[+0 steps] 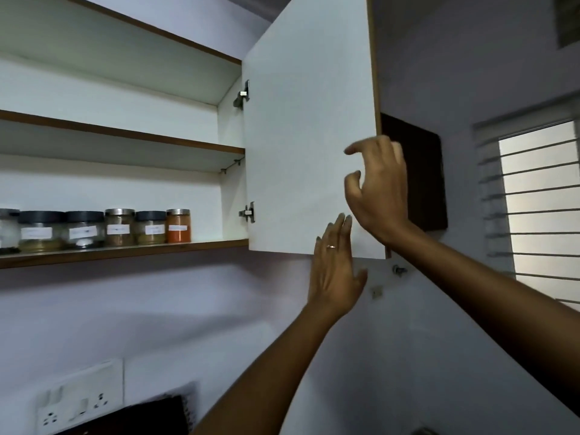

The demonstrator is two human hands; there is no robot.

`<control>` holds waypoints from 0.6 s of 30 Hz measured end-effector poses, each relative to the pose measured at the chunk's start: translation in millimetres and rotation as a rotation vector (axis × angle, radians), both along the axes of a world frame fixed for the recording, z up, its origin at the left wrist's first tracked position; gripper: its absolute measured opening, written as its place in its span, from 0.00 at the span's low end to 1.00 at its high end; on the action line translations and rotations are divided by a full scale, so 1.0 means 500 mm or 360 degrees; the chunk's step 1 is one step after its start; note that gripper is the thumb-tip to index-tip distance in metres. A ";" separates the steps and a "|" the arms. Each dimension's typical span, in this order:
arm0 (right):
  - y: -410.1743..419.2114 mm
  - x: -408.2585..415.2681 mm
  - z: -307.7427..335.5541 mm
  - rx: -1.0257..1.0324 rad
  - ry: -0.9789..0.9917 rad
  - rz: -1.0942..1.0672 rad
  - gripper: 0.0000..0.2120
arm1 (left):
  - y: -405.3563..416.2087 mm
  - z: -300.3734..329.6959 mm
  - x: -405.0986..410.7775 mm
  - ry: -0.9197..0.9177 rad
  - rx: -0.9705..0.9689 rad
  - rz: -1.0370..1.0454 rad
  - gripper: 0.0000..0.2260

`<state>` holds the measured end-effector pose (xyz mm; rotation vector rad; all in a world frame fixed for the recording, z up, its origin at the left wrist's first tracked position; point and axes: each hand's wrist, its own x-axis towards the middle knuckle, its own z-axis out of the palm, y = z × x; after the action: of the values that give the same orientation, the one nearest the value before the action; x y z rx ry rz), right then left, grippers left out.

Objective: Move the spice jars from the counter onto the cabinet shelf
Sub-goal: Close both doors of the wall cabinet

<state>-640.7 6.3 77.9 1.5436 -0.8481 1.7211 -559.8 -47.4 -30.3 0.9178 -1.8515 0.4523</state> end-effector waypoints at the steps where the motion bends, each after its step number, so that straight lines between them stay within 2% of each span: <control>1: -0.014 -0.015 -0.012 0.0054 -0.0031 -0.0053 0.19 | -0.013 -0.007 -0.011 0.0022 0.0044 -0.0010 0.40; 4: -0.056 -0.047 -0.046 0.0260 -0.0110 -0.0121 0.27 | -0.041 -0.018 -0.042 0.0071 0.0117 0.0016 0.42; 8: -0.101 -0.062 -0.074 0.0589 -0.0161 0.0097 0.35 | -0.062 -0.011 -0.081 0.0112 0.0129 0.0076 0.43; 12: -0.127 -0.051 -0.088 0.0537 -0.0173 0.0317 0.34 | -0.072 0.003 -0.102 0.0212 0.0289 0.0089 0.45; 18: -0.148 -0.041 -0.099 0.0399 -0.0228 0.0283 0.32 | -0.086 0.011 -0.099 0.0275 0.0165 0.0178 0.41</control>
<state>-661.2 -67.8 28.2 1.7180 -1.0601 1.9308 -609.0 -90.4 -24.6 1.1001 -1.6848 0.3358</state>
